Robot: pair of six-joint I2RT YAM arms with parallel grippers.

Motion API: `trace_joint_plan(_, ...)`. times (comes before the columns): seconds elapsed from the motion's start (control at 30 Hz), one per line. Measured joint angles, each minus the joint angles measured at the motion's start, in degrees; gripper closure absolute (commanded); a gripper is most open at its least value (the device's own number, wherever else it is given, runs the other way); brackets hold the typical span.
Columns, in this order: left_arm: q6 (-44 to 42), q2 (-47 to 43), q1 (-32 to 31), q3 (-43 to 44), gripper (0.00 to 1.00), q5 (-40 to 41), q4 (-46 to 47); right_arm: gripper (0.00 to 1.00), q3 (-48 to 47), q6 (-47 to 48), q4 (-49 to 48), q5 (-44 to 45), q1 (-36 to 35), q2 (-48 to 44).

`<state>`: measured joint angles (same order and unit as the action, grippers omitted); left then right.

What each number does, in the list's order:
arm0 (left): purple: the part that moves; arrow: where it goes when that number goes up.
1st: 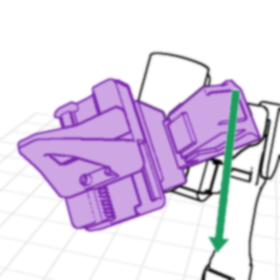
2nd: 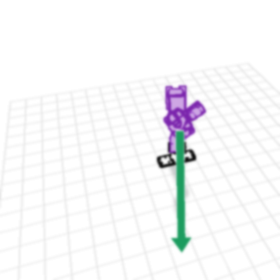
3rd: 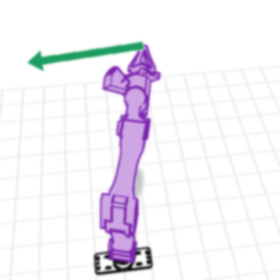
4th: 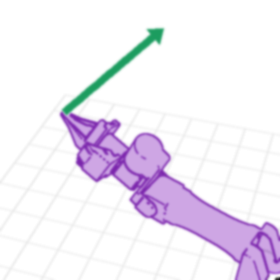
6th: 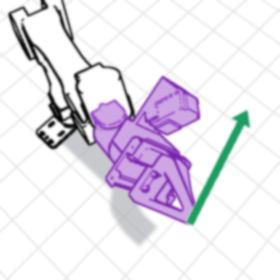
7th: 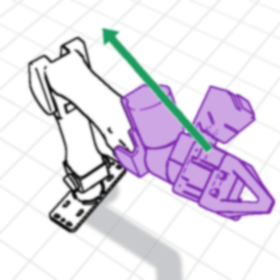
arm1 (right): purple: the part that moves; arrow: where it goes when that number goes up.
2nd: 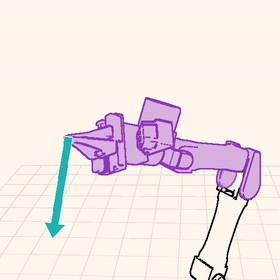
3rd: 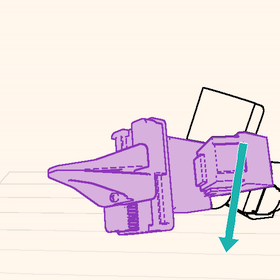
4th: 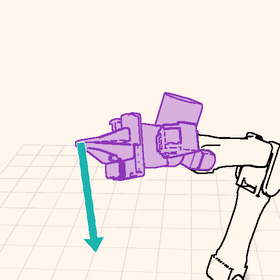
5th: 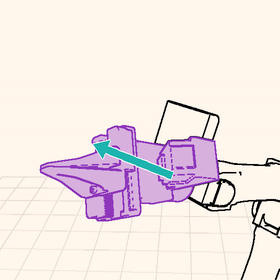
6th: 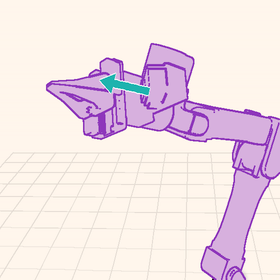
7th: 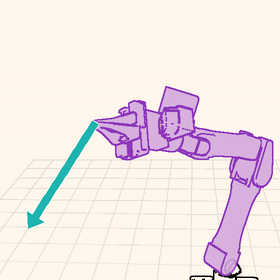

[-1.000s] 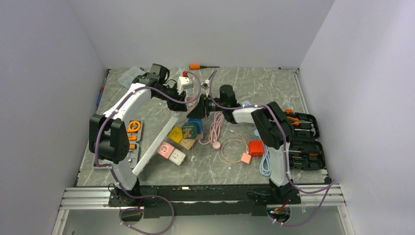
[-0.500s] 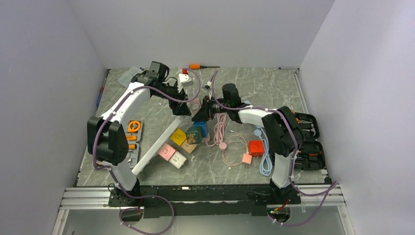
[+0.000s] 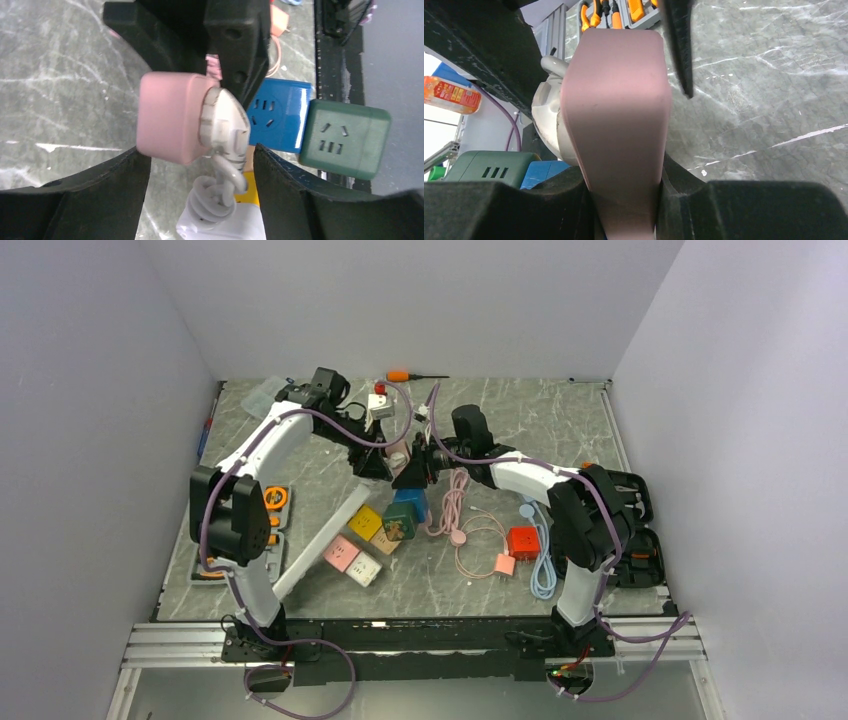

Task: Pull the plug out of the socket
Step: Remove the plug from the socket.

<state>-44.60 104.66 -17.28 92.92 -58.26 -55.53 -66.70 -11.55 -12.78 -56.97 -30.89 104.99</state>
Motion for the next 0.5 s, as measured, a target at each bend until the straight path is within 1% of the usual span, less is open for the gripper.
trace_joint_plan(0.07,-1.9,0.8,0.0,1.3,0.4,-2.1,-3.1,1.0,-0.1,0.5,0.3,0.0,-0.1,-0.1)
trace_joint_plan(0.13,-4.4,2.7,0.1,4.8,0.46,-2.8,-7.8,1.0,-0.3,1.3,0.7,-0.4,-0.1,-0.1)
trace_joint_plan(0.2,-7.1,5.2,0.5,8.4,0.5,-4.2,-12.7,1.0,-1.0,1.7,1.4,-0.3,-0.1,-0.1)
trace_joint_plan(0.27,-9.4,6.9,0.7,10.5,0.51,-5.2,-16.5,1.0,-1.3,2.2,2.4,0.0,-0.1,-0.1)
trace_joint_plan(0.33,-11.1,7.5,0.7,10.8,0.49,-5.6,-18.5,1.0,-1.6,2.7,3.5,0.0,-0.2,-0.1)
trace_joint_plan(0.37,-11.8,7.5,0.7,10.7,0.47,-5.6,-19.2,1.0,-1.7,3.1,4.0,0.0,-0.2,-0.1)
trace_joint_plan(0.47,-12.3,6.8,0.7,9.1,0.35,-5.9,-19.1,1.0,-1.8,3.9,4.7,0.9,-0.4,-0.2)
trace_joint_plan(0.5,-12.0,6.2,0.6,7.5,0.33,-5.9,-18.4,1.0,-1.8,4.1,4.9,1.4,-0.5,-0.2)
